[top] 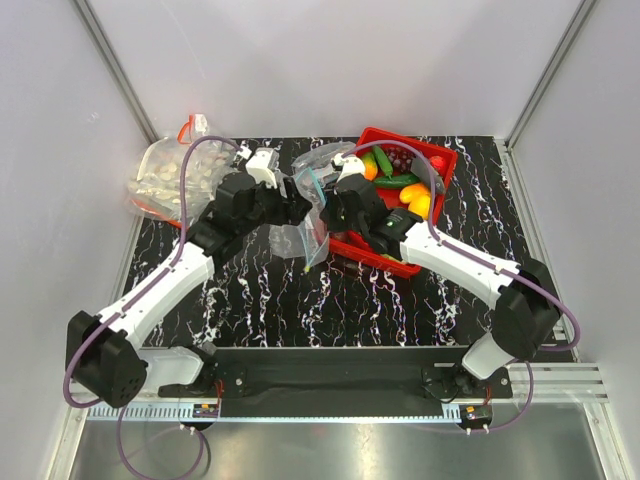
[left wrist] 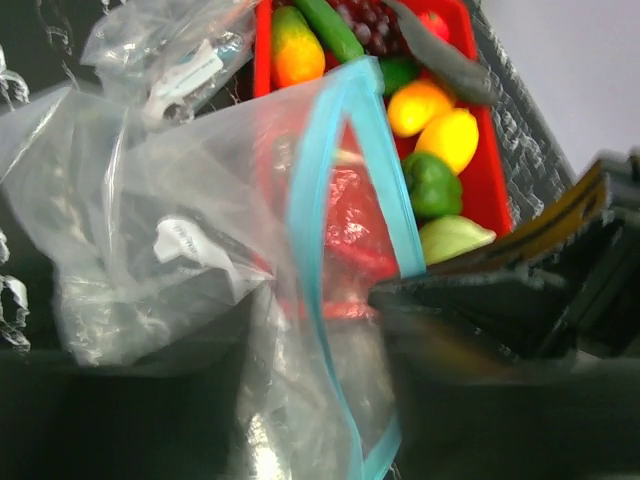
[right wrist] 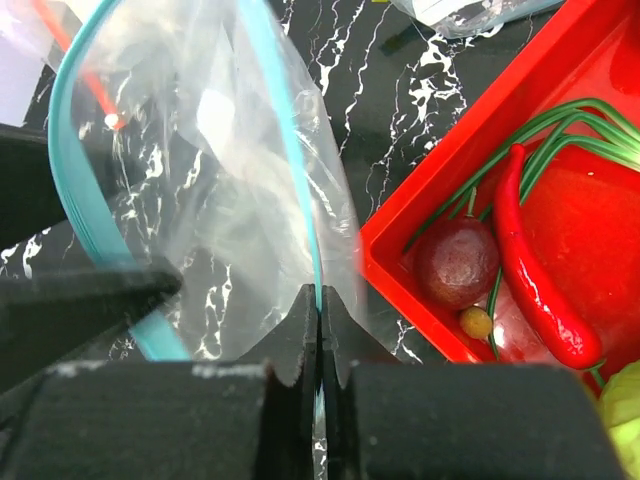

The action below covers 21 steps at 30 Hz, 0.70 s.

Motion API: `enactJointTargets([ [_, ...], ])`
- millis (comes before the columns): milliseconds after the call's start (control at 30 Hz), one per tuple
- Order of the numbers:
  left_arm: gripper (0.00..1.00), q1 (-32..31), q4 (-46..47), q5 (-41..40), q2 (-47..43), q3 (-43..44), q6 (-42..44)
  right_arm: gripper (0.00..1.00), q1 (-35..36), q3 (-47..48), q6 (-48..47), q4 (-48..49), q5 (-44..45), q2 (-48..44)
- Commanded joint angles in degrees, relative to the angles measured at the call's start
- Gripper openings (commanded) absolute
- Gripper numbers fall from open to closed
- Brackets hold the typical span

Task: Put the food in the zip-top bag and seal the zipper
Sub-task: Pick up the zipper food storage bag at the center of the board.

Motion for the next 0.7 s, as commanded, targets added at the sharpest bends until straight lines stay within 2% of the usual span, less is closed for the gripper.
enactJointTargets([
  [0, 0.74, -0.3, -1.3, 5.4, 0.1, 4.5, 4.8, 0.00, -0.3, 0.2, 1.4, 3.3, 0.7, -1.3],
  [100, 0.88, -0.3, -7.9, 6.6, 3.0, 8.5, 6.2, 0.00, -0.4, -0.1, 2.0, 3.9, 0.7, -1.5],
  [133, 0.89, -0.3, -9.4, 6.8, 4.1, 9.0, 6.3, 0.00, -0.5, -0.1, 2.2, 3.9, 0.8, -1.4],
  [167, 0.89, -0.3, -9.6, 6.6, 4.3, 9.1, 6.3, 0.00, -0.5, -0.2, 2.2, 4.2, 0.9, -1.3],
  [267, 0.80, -0.3, -9.5, 6.2, 4.5, 8.7, 6.5, 0.00, -0.5, -0.1, 3.3, 4.4, 1.6, -1.4],
  [500, 0.78, -0.3, -10.2, 5.1, 5.2, 8.9, 6.6, 0.00, -0.6, -1.1, 5.3, 5.7, 2.3, -1.9],
  [567, 0.66, -0.3, -10.4, 3.4, 6.3, 9.0, 6.6, 0.00, -0.7, -1.8, 5.8, 6.4, 2.1, -2.6],
  [633, 0.48, -0.3, -10.2, 1.4, 7.8, 9.2, 6.3, 0.00, -0.6, -2.3, 6.3, 6.5, 2.1, -3.4],
  [667, 0.25, -0.3, -10.2, -0.8, 8.2, 9.2, 6.2, 0.00, -0.7, -2.8, 6.5, 7.1, 1.9, -3.6],
])
